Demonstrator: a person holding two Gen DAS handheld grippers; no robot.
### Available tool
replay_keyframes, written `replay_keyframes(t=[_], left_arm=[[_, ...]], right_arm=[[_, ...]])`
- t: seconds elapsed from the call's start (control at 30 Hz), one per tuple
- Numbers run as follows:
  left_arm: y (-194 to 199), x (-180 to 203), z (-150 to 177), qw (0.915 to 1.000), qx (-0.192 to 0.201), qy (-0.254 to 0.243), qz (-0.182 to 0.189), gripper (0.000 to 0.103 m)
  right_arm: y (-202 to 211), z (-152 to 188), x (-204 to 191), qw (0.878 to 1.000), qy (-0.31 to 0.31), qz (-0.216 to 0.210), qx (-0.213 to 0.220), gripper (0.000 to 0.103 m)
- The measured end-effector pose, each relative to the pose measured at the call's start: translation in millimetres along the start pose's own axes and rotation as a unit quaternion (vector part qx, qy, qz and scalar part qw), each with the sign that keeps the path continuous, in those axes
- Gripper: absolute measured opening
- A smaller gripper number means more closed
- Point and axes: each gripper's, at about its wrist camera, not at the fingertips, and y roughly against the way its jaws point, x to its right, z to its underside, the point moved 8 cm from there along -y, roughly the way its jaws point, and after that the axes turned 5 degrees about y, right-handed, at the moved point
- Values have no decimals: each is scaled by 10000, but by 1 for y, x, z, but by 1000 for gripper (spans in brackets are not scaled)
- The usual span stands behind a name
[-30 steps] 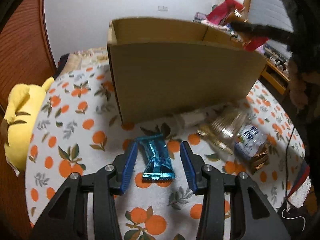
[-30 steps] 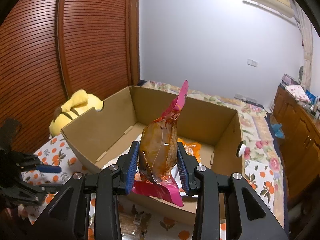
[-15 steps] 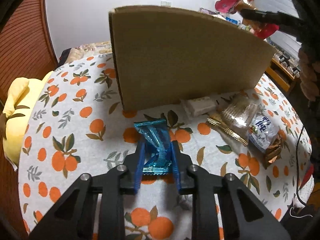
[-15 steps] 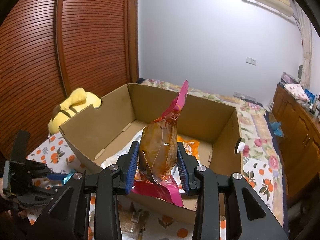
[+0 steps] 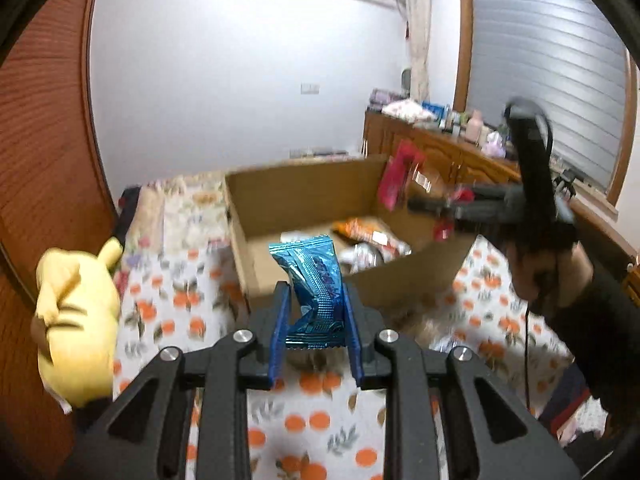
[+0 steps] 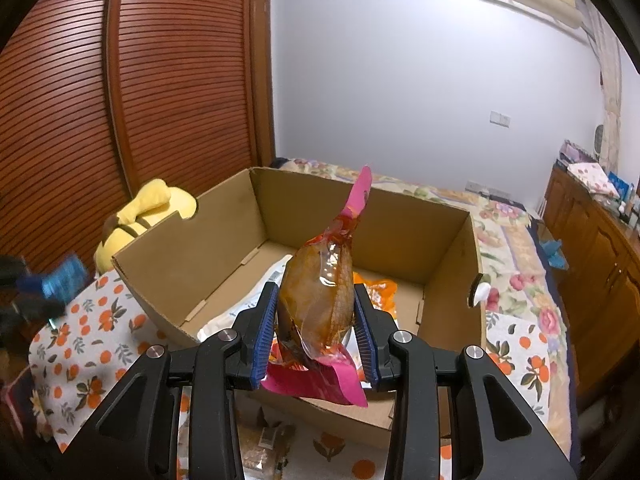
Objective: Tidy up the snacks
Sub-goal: 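Open both grippers to drop the pink bag and blue candy into the box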
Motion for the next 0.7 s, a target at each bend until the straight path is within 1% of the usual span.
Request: replay_keyframes(t=[0.13, 0.3, 0.47, 0.57, 0.7], left_arm=[[-12, 4, -25, 9999, 98, -79, 65, 24], [-49, 7, -43, 9999, -21, -152, 63, 24], [-82, 12, -48, 9996, -182, -191, 49, 24], [-100, 13, -49, 9994, -275, -227, -24, 25], [-115, 14, -50, 9990, -378, -212, -102, 27]], right_arm=[[-3, 1, 5, 10000, -65, -21, -9, 36], [-13, 1, 10, 9999, -83, -60, -48, 36], [-22, 3, 18, 9998, -117, -132, -111, 36], [-27, 5, 21, 9997, -121, -160, -161, 36], [-33, 7, 25, 9994, -164, -233, -201, 39]])
